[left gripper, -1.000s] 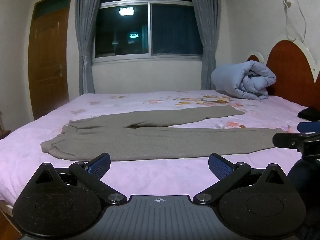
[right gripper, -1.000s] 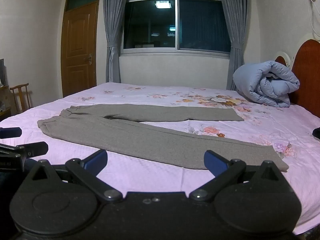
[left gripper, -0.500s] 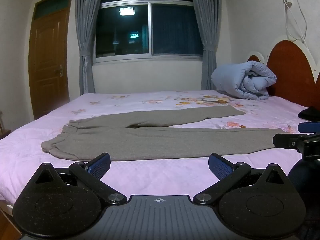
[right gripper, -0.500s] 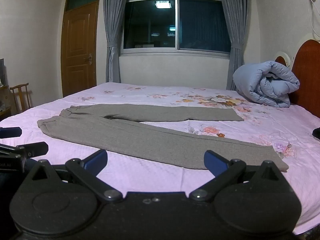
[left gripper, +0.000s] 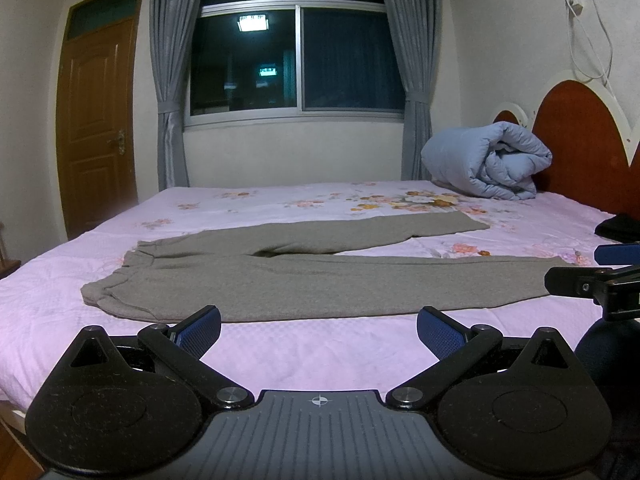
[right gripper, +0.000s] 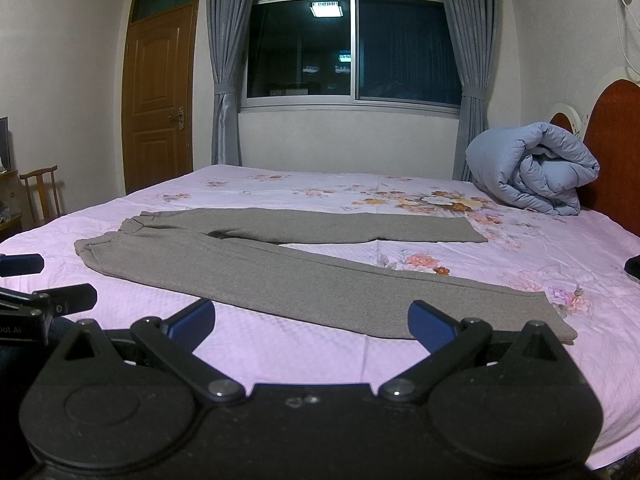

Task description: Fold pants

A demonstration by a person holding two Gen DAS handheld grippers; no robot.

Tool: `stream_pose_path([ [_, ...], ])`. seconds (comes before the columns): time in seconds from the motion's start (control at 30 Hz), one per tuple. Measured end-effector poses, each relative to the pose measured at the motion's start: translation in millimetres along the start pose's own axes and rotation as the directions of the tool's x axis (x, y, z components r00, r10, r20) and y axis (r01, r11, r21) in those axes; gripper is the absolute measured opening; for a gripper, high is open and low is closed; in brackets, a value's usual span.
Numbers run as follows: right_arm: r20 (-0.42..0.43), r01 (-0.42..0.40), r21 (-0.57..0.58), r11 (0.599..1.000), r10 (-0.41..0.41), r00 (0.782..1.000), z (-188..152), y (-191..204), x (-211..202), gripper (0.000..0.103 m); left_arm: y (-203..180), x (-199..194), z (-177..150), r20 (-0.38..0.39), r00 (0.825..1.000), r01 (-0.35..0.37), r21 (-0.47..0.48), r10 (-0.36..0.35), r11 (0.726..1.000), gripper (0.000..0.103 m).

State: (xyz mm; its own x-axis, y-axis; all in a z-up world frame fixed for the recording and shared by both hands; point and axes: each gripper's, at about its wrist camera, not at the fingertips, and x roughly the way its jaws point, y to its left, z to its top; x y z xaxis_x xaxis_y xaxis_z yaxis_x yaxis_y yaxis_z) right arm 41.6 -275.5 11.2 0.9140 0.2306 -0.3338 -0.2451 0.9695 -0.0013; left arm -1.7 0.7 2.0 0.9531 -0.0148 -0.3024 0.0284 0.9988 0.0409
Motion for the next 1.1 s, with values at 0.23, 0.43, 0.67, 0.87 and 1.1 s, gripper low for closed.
stream_pose_path([
  [0.23,0.0,0.0,-0.001,1.0,0.0,1.0,0,1,-1,0.097,0,0,0,-0.001,1.0,0.001,0.0,-0.001,1.0,0.103],
  [0.43,0.001,0.002,0.008,1.0,-0.002,1.0,0,1,-4,0.097,0,3,3,-0.014,1.0,0.001,-0.02,-0.001,1.0,0.103],
  [0.67,0.014,0.006,0.038,0.999,-0.006,1.0,15,-18,12,0.097,42,31,25,-0.074,0.994,-0.085,-0.088,0.079,0.992,0.103],
  [0.87,0.023,0.031,0.033,0.999,-0.031,0.999,62,-31,63,0.097,120,104,56,-0.134,0.98,-0.163,-0.13,0.146,0.978,0.103],
  [1.1,-0.007,0.037,0.054,0.998,-0.036,0.999,107,-35,160,0.097,207,194,77,-0.214,0.964,-0.2,-0.193,0.157,0.961,0.103],
])
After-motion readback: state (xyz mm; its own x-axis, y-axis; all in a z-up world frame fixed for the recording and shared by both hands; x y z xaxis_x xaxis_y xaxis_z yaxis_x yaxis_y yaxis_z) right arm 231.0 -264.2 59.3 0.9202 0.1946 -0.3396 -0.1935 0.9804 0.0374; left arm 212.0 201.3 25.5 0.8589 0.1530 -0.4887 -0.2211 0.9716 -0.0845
